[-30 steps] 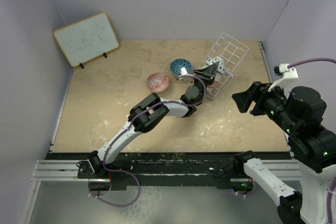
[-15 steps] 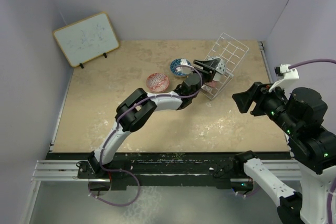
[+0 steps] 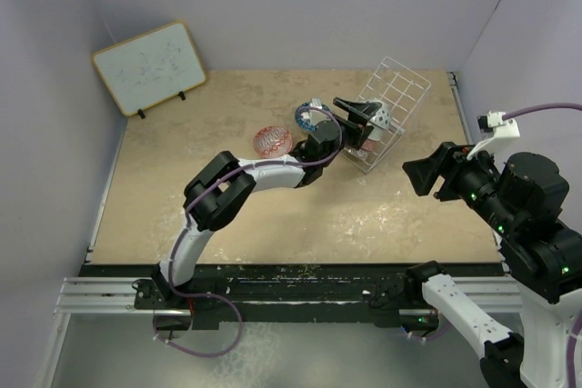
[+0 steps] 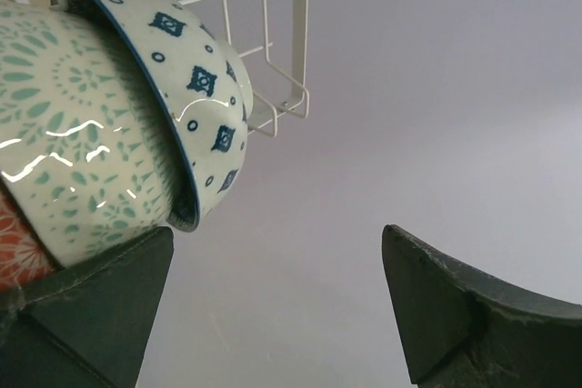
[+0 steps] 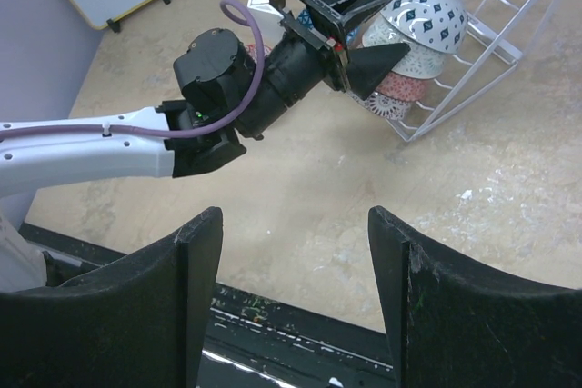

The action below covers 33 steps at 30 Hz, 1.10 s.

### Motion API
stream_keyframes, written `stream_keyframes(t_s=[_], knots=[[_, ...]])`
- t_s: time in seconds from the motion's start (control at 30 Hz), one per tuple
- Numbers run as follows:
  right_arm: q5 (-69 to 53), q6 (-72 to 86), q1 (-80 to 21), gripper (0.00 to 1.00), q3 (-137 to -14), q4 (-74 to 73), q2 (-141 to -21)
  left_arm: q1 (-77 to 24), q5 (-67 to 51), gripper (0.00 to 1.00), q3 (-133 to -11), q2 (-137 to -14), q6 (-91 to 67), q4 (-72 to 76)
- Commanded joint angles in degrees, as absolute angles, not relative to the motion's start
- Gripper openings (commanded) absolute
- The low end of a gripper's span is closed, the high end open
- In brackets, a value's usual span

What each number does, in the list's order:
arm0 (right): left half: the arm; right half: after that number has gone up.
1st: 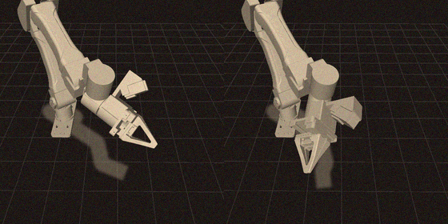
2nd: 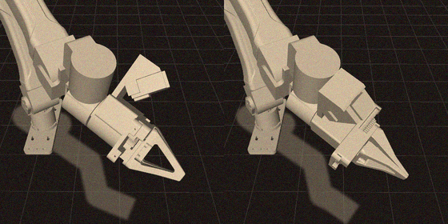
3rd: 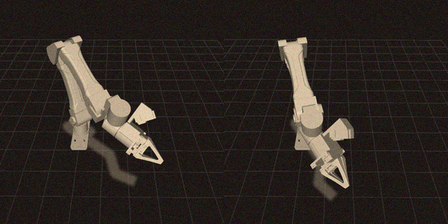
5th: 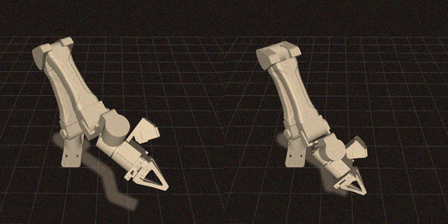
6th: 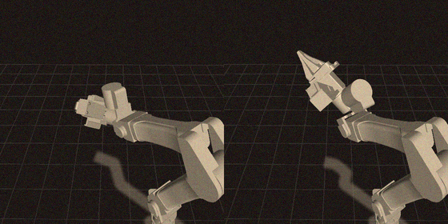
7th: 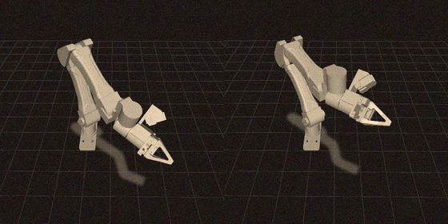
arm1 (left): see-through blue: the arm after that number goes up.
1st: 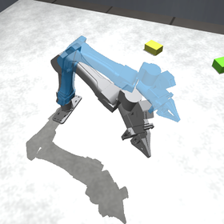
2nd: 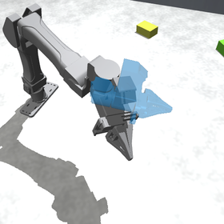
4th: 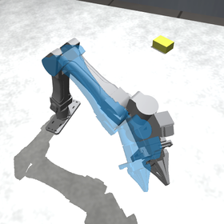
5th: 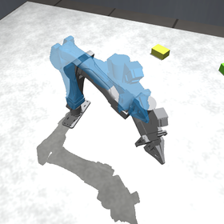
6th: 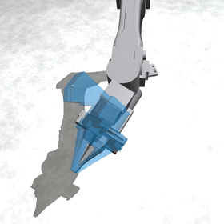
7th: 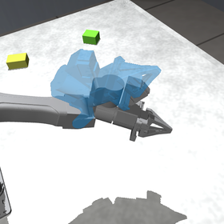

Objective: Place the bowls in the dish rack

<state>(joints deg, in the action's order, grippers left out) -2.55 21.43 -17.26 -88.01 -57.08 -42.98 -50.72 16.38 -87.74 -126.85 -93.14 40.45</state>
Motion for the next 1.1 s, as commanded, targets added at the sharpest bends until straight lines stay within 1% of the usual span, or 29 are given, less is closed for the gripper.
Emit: stream_keyframes(t_s=[0.0,0.27,0.57,0.67,0.8,0.9,1.07], knots=[[-3.6,21.93,-17.49,0.68,-88.35,-54.59,-42.48,-49.66,14.05,0.99,-84.82,-122.08,-90.42,36.79],[-2.95,22.13,-17.49,0.68,-88.14,-54.15,-42.37,-48.81,13.27,0.99,-77.59,-114.58,-85.36,37.54],[-1.38,22.31,-17.49,0.68,-89.61,-54.2,-42.95,-46.26,10.25,0.99,-67.37,-98.16,-64.26,34.36],[-1.02,22.5,-17.49,0.68,-90.43,-54.12,-43.38,-44.84,7.74,0.99,-66.98,-93.16,-53.53,26.54],[-0.22,22.51,-17.49,0.68,-92.22,-54.19,-44.33,-43.49,6.77,0.99,-68.49,-89.42,-41.57,10.26],[0.0,22.41,-17.49,0.68,-93.95,-54.06,-45.38,-41.62,5.3,1.0,-65.31,-87.94,-37.09,6.18],[-0.97,22.32,-17.49,0.68,-95.79,-53.87,-47.26,-41.21,11.12,0.95,-63.43,-89.39,-29.71,-1.21]])
